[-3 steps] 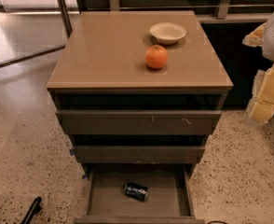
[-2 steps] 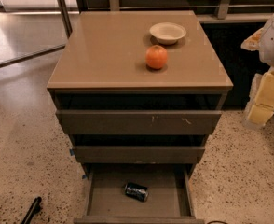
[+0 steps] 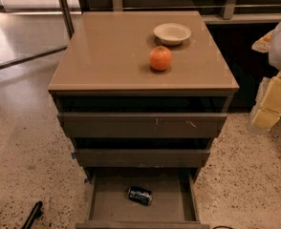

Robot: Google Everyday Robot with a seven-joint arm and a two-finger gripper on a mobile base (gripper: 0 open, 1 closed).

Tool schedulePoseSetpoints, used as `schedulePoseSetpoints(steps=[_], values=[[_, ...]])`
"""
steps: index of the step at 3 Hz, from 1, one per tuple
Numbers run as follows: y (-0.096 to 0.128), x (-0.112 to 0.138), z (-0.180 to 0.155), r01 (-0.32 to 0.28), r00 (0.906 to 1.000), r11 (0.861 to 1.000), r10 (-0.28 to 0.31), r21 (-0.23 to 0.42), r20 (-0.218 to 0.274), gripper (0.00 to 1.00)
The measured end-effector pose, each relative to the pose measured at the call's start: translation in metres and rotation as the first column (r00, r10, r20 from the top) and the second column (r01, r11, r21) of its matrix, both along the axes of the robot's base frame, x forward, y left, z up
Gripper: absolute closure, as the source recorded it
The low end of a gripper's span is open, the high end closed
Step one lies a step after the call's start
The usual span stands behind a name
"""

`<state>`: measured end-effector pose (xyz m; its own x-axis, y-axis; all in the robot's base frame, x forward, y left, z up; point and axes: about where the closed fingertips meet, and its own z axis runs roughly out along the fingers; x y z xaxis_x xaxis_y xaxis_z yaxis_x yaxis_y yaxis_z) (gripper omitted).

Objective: Pick pepsi can from bottom drawer and place on counter

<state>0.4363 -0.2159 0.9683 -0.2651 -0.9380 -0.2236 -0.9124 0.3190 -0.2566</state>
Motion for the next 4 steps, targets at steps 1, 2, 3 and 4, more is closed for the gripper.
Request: schedulePoseSetpoints(steps=[1, 2, 3, 4], values=[[0.007, -0.019, -0.023, 0.092, 0.9956, 0.990, -0.094, 0.104, 0.007, 0.00], [0.020, -0.035, -0.093, 0.157, 0.9876, 0.945, -0.146, 0.286, -0.058, 0.00], [0.046, -0.024, -0.155, 0.117, 0.9931, 0.875, -0.103, 0.470, -0.057, 0.00], [0.083, 0.010, -0.180, 0.059, 0.9974, 0.770, -0.071, 0.635, -0.007, 0.00]])
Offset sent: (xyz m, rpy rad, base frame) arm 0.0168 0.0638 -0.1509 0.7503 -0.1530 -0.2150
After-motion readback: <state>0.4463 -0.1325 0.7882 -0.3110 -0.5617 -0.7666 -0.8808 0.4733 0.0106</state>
